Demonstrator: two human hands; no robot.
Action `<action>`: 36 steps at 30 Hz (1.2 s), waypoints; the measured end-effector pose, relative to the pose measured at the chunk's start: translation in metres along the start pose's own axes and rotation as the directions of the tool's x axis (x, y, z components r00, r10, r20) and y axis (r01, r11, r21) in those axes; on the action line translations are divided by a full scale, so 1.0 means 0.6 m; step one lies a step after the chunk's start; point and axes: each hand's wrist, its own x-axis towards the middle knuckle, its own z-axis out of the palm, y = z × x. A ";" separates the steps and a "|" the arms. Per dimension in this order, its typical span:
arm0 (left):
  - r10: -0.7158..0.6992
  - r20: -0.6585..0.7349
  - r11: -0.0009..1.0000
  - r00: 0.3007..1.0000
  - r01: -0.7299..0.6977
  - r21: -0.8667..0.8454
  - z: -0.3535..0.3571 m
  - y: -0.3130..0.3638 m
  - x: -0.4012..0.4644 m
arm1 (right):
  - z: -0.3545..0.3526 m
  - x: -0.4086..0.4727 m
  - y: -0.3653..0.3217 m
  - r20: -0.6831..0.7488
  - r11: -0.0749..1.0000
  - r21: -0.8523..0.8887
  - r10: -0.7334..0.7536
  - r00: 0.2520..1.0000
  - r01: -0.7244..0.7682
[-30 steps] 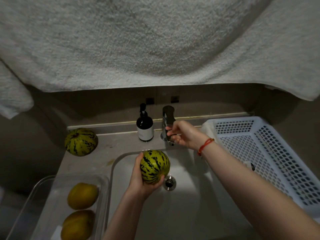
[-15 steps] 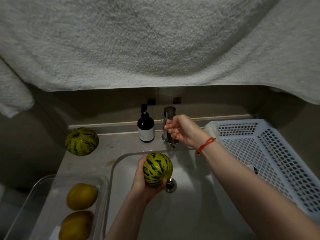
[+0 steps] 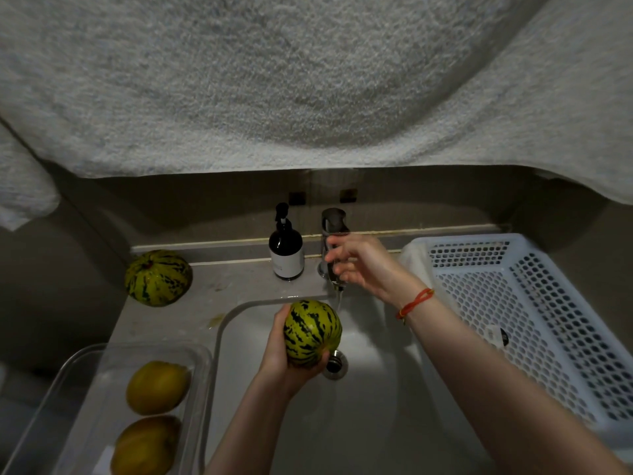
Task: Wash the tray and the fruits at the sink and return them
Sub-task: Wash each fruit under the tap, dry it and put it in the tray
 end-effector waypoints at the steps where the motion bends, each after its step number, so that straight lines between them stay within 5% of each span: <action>1: -0.003 -0.001 1.000 1.000 0.003 0.002 -0.001 0.000 0.003 | -0.011 -0.002 0.016 -0.036 0.999 0.002 -0.042 0.998 0.042; 6: -0.020 0.022 1.000 1.000 0.019 0.020 0.000 0.003 0.019 | -0.063 -0.007 0.137 -0.362 0.992 0.118 -0.006 0.932 0.052; 11: -0.012 0.024 0.996 1.000 0.010 0.092 0.012 -0.004 0.038 | -0.047 0.040 0.189 -0.245 0.937 0.337 0.176 0.953 -0.086; 17: 0.024 -0.055 0.987 0.998 -0.015 0.158 0.007 -0.003 0.079 | -0.012 0.092 0.195 -0.238 0.972 -0.150 0.139 0.961 -0.178; 20: 0.164 -0.094 0.926 0.982 -0.120 0.357 0.014 0.005 0.087 | -0.009 0.093 0.202 -0.268 0.960 -0.144 0.196 0.943 -0.240; 22: 0.346 -0.045 0.775 0.937 -0.258 0.577 0.025 0.008 0.088 | -0.014 0.073 0.207 -0.289 0.980 -0.057 0.167 0.943 -0.191; 26: 0.483 0.134 0.601 0.865 -0.439 0.668 0.057 0.011 0.098 | -0.034 0.029 0.208 -0.271 0.974 0.125 0.217 0.938 -0.189; 33: 0.328 0.279 0.470 0.903 -0.412 0.780 0.097 0.015 0.119 | -0.049 -0.022 0.225 -0.098 0.857 0.485 0.255 0.962 -0.177; 36: 0.347 0.325 0.436 0.880 -0.458 0.775 0.103 0.009 0.114 | -0.038 -0.024 0.244 -0.166 0.805 0.574 0.291 0.942 -0.148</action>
